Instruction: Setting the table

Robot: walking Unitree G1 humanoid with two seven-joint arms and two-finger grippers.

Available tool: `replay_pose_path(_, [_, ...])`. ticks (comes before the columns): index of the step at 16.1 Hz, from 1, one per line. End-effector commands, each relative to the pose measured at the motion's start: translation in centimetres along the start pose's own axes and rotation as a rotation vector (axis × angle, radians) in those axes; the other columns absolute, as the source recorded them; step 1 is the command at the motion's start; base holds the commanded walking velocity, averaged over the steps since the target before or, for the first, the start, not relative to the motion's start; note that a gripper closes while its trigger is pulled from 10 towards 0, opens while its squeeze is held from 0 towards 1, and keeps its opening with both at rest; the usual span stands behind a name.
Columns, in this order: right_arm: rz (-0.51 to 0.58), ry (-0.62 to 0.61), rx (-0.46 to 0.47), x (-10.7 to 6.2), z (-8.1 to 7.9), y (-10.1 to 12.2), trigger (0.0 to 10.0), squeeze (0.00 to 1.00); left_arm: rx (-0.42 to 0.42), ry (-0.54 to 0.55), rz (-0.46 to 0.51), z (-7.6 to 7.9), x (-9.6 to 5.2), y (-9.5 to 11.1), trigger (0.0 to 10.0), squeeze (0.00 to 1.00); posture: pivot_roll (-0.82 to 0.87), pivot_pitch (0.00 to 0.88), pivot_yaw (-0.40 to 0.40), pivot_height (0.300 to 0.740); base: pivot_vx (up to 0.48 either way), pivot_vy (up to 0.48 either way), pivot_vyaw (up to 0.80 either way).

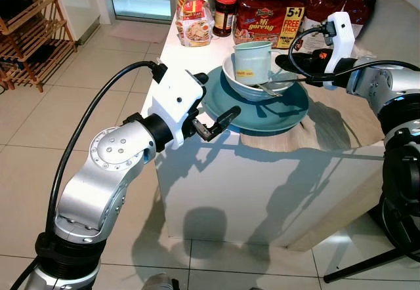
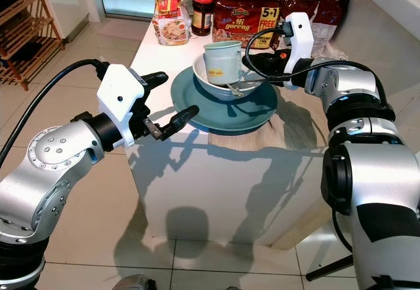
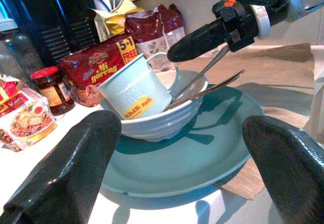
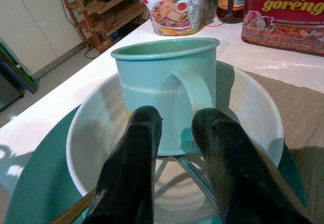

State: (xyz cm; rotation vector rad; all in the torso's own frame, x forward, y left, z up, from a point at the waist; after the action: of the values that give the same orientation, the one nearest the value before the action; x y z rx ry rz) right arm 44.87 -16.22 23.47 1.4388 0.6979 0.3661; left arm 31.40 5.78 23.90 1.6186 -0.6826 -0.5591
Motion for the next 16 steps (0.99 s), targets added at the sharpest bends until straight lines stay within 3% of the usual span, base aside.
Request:
replay_pose_path(1, [0.007,-0.002,-0.012,-0.2,0.1,0.5,0.0,0.0,0.018,-0.029,0.004,0.7,0.0,0.4,10.0,0.0,0.12,0.032,-0.064,0.74,0.0,0.0,0.0])
replay_pose_path(9, [0.033,0.02,-0.004,-0.1,-0.2,0.7,0.0,0.0,0.028,-0.022,0.009,0.4,0.1,0.6,10.0,0.0,0.12,0.021,-0.064,0.74,0.0,0.0,0.0])
replay_pose_path(16, [0.198,0.017,0.034,-1.7,0.7,4.0,0.0,0.0,0.032,-0.009,0.022,0.1,0.0,0.7,10.0,0.0,0.11,0.0,-0.055,0.74,0.0,0.0,0.0])
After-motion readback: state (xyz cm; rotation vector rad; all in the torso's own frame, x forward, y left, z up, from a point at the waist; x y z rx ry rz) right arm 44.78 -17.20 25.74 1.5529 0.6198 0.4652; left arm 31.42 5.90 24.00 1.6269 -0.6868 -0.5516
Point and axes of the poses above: a point about 5 cm out from each wrist's last joint towards the gripper, its own x axis pointing out of the wrist towards the gripper, its own y axis along the axis of the wrist's last joint, z = x × y, the point moved 6 cm from there along x, pointing out of the wrist towards the gripper, and after that the axes turned 10 degrees about -x, right-handed, at the moved point
